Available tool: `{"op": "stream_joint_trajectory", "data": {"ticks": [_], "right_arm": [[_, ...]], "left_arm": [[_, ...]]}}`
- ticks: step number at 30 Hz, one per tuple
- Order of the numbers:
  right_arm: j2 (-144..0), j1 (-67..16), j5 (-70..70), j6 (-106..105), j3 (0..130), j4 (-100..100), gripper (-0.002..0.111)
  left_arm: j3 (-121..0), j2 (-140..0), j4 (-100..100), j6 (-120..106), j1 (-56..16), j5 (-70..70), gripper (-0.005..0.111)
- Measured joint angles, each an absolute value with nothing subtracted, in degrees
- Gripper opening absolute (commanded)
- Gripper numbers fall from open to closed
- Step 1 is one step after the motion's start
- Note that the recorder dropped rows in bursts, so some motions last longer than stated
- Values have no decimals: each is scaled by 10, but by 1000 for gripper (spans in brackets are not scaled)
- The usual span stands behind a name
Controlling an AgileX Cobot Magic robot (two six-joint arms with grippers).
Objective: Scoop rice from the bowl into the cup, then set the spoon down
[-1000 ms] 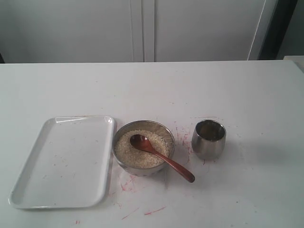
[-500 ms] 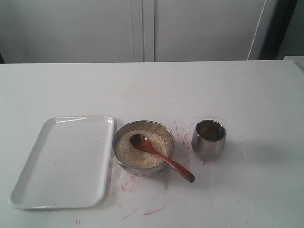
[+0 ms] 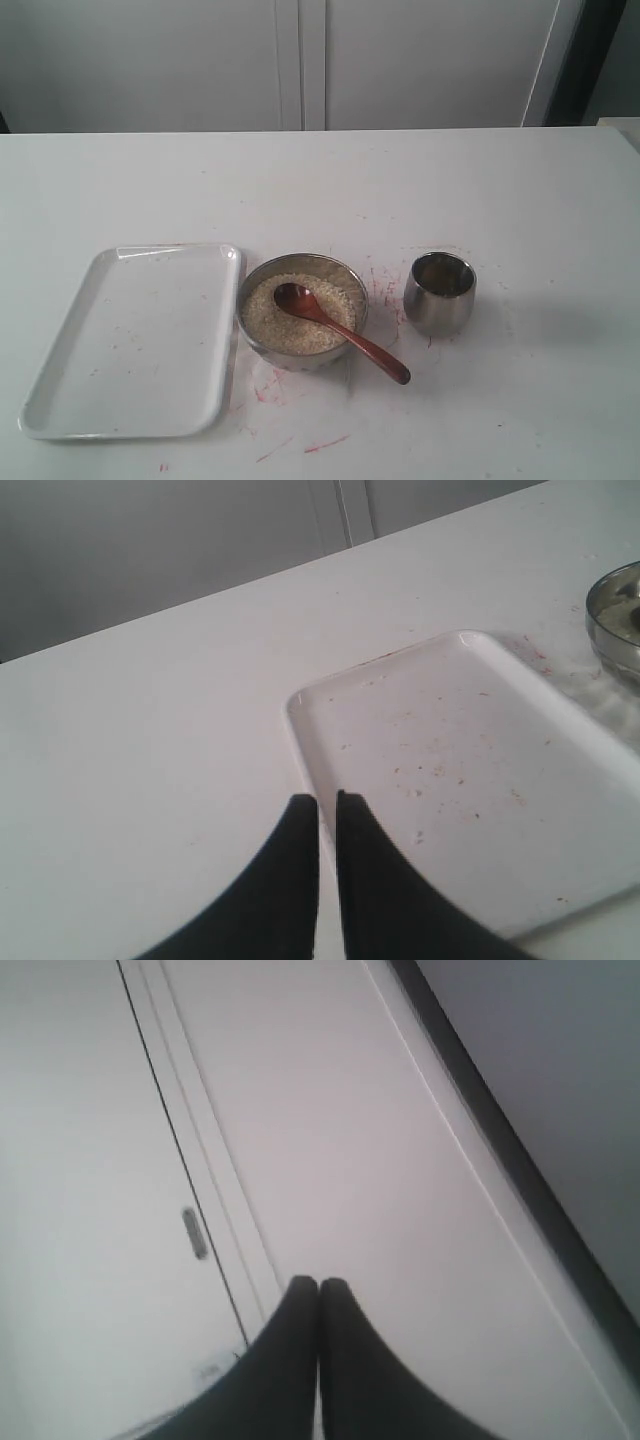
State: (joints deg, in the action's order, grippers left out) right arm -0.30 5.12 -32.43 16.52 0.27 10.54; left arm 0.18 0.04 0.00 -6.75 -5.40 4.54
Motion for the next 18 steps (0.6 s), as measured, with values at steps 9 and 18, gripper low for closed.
{"op": "stream_joint_trajectory", "data": {"ticks": [9,18], "right_arm": [[-1,51,-331,337,110,-77,0],[-29,51,-282,386,281,-153,0]], "left_arm": [[2,0,0,-67,-54,45,14],[2,0,0,-67,-54,45,14]]}}
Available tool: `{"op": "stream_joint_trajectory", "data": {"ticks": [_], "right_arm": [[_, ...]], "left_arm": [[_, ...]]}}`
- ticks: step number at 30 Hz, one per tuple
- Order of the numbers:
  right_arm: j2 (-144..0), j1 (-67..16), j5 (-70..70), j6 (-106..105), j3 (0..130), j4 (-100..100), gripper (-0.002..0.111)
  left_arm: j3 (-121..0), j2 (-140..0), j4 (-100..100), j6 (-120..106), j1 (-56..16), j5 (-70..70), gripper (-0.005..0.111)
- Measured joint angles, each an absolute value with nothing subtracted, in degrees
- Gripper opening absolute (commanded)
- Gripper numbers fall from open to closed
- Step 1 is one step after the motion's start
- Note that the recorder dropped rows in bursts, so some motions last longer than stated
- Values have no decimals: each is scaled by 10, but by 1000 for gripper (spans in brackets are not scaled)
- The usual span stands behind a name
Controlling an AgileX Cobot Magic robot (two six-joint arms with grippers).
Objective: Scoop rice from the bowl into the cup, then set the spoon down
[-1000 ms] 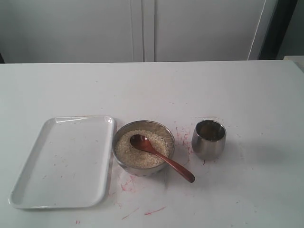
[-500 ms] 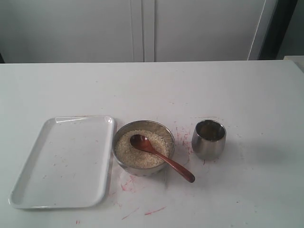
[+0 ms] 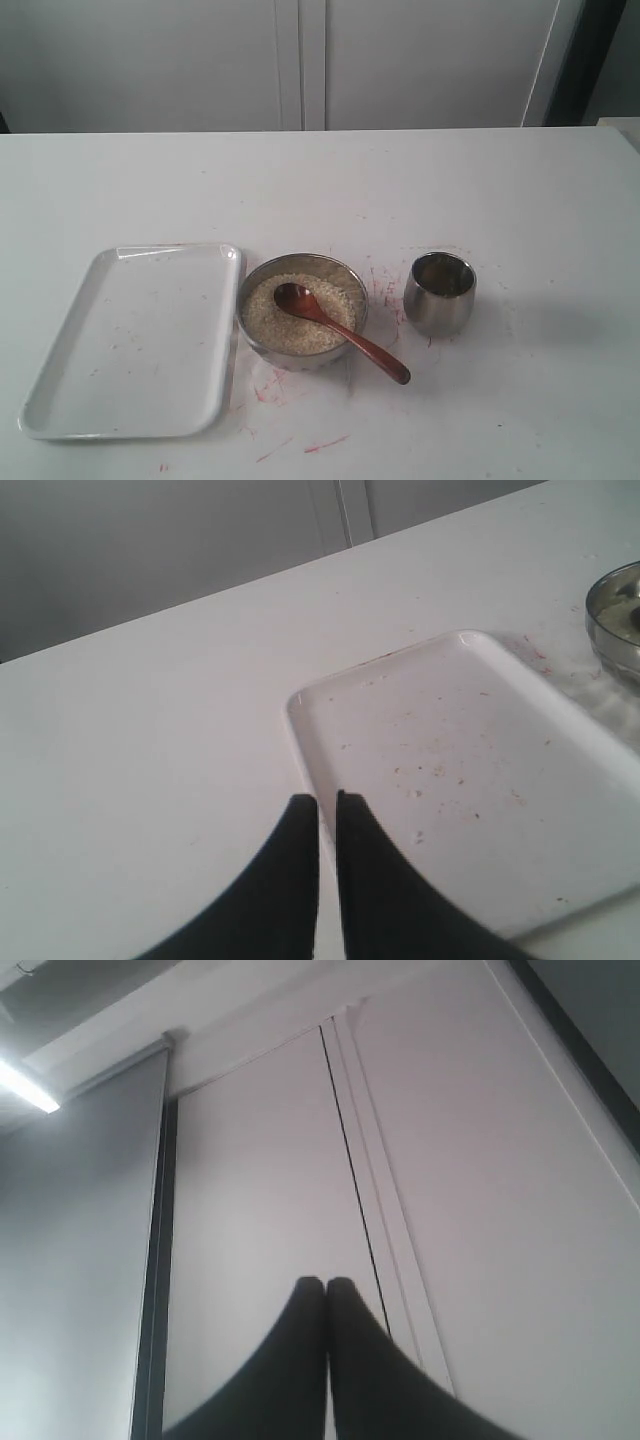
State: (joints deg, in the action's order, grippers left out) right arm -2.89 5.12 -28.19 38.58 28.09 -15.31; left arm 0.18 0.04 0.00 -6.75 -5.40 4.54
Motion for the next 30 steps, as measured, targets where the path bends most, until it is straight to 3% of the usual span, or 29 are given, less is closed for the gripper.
{"op": "stream_joint_trajectory", "data": {"ticks": [9,15,22,30], "right_arm": [[-164,35,-248,466,421,-288,0],[-283,6,-246,675,502,-502,0],[-418,0,-372,965,597,-848,0],[-530,0,-478,1136,658,-987,0]], "left_arm": [[2,0,0,-67,-54,45,14],[2,0,0,-67,-54,45,14],[2,0,0,-67,-54,45,14],[2,0,0,-67,-54,45,14]]}}
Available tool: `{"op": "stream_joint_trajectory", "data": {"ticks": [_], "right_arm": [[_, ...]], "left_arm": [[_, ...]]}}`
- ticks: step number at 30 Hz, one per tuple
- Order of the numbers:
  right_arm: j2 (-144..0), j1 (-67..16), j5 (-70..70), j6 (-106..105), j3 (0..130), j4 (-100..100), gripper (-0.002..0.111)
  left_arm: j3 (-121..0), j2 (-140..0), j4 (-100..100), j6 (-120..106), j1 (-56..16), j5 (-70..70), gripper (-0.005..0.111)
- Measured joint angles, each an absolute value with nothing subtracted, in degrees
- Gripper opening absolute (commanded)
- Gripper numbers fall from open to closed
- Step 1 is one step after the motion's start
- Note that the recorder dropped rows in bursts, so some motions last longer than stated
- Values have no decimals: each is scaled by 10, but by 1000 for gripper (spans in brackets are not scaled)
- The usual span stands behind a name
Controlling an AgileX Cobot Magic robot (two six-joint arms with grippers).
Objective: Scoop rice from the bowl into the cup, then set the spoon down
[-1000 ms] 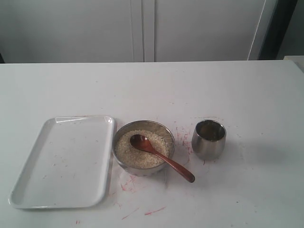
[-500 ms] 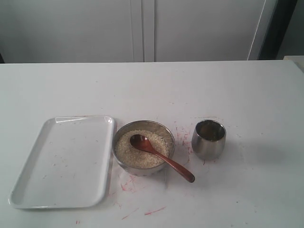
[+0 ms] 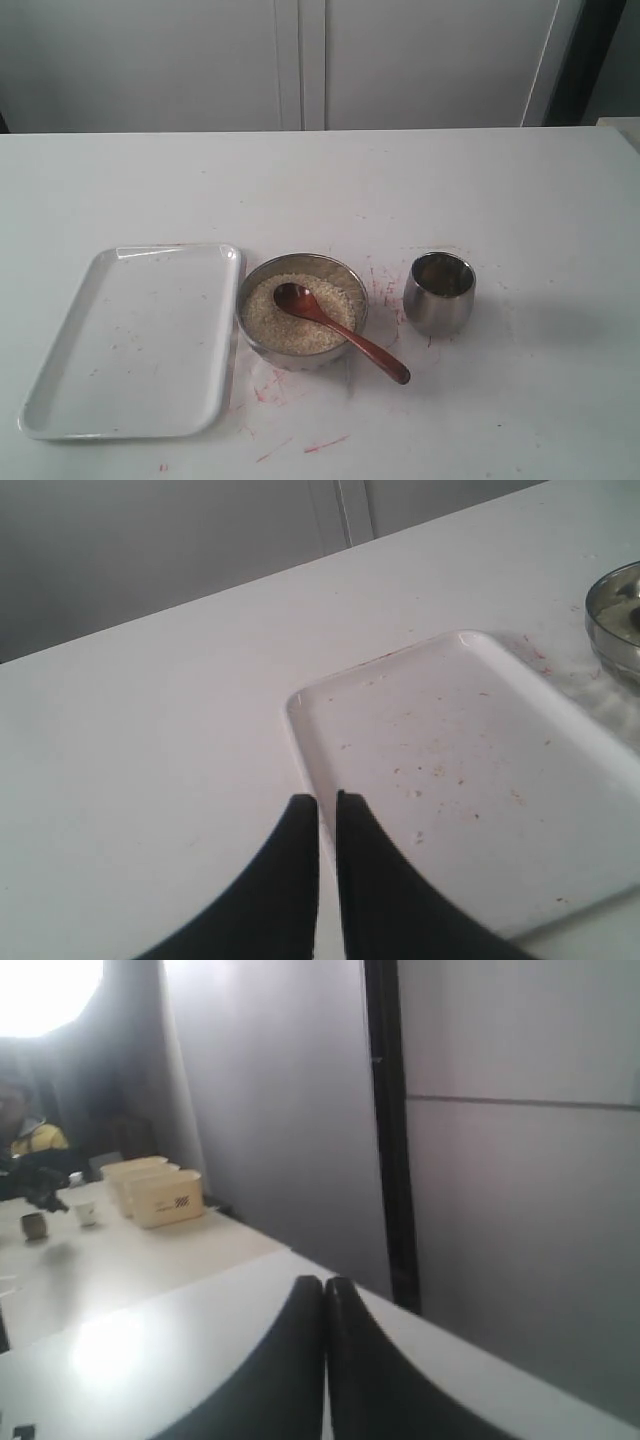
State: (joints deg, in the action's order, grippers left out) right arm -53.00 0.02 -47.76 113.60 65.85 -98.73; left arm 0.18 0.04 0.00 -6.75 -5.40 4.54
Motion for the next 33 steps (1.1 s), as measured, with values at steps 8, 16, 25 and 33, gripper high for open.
{"op": "stream_joint_trajectory", "data": {"ticks": [8,16,25,33], "right_arm": [[-643,0,-587,1153,664,-1000,0],[-741,-17,-683,1154,664,-1002,0],[-785,-79,-657,1094,664,-1004,0],[-705,-85,-521,1042,664,-1006,0]], "left_arm": [[2,0,0,-67,-54,45,14],[2,0,0,-67,-54,45,14],[2,0,0,-67,-54,45,14],[2,0,0,-67,-54,45,14]]}}
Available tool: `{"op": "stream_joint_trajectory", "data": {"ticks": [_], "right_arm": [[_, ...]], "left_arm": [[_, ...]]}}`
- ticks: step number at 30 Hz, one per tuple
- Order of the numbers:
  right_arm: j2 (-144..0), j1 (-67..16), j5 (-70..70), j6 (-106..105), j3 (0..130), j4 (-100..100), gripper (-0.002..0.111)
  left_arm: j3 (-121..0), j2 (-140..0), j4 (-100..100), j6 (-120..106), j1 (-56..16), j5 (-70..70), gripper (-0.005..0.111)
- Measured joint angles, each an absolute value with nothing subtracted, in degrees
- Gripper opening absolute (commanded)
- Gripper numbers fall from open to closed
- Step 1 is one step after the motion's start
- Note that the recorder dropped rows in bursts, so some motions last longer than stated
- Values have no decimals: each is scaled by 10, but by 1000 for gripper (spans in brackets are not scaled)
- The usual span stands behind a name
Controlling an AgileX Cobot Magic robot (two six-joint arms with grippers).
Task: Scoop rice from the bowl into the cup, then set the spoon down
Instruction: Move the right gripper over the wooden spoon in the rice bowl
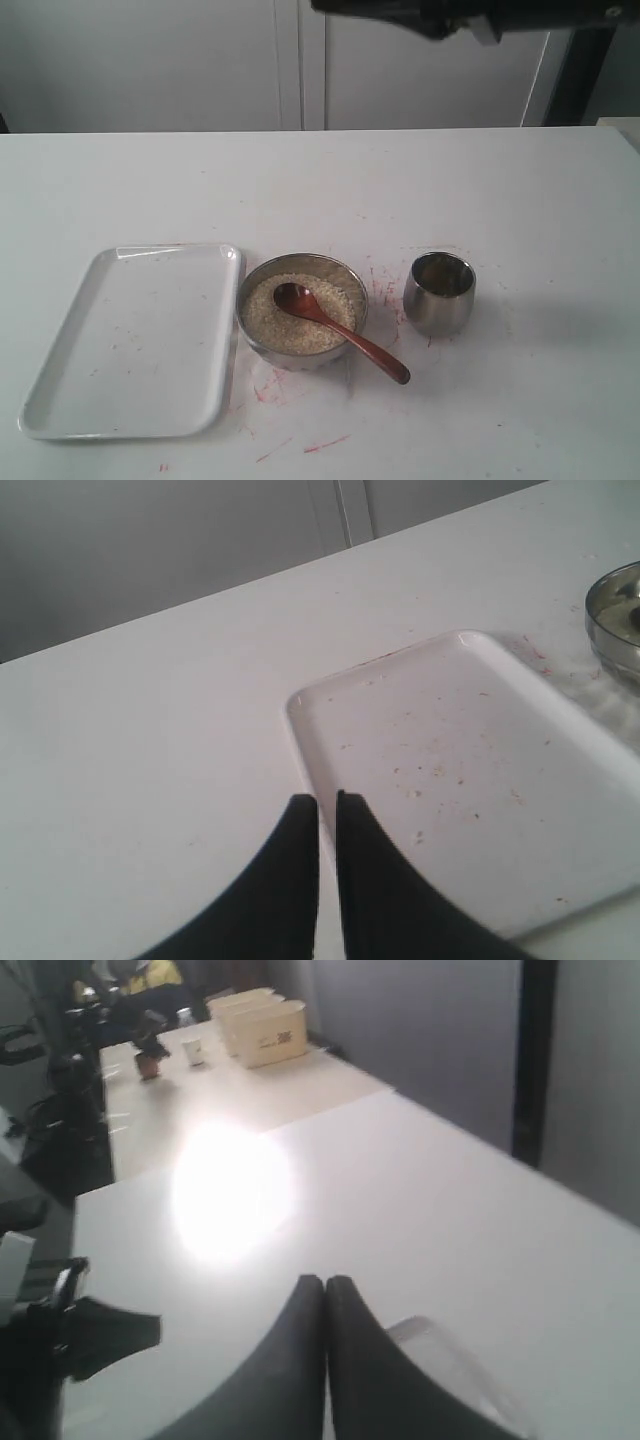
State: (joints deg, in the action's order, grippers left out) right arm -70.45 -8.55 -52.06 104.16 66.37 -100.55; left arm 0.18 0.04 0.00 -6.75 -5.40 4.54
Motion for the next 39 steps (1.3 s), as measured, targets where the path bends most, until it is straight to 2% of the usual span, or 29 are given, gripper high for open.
{"op": "stream_joint_trajectory", "data": {"ticks": [10,16,28,39], "right_arm": [[-532,-85,-219,1097,664,-991,0],[-475,-85,-106,1188,667,-975,0],[-429,-85,-182,1200,667,-967,0],[-424,-85,-166,1184,667,-945,0]], "left_arm": [[2,0,0,-67,-54,45,14],[2,0,0,-67,-54,45,14],[2,0,0,-67,-54,45,14],[2,0,0,-67,-54,45,14]]}}
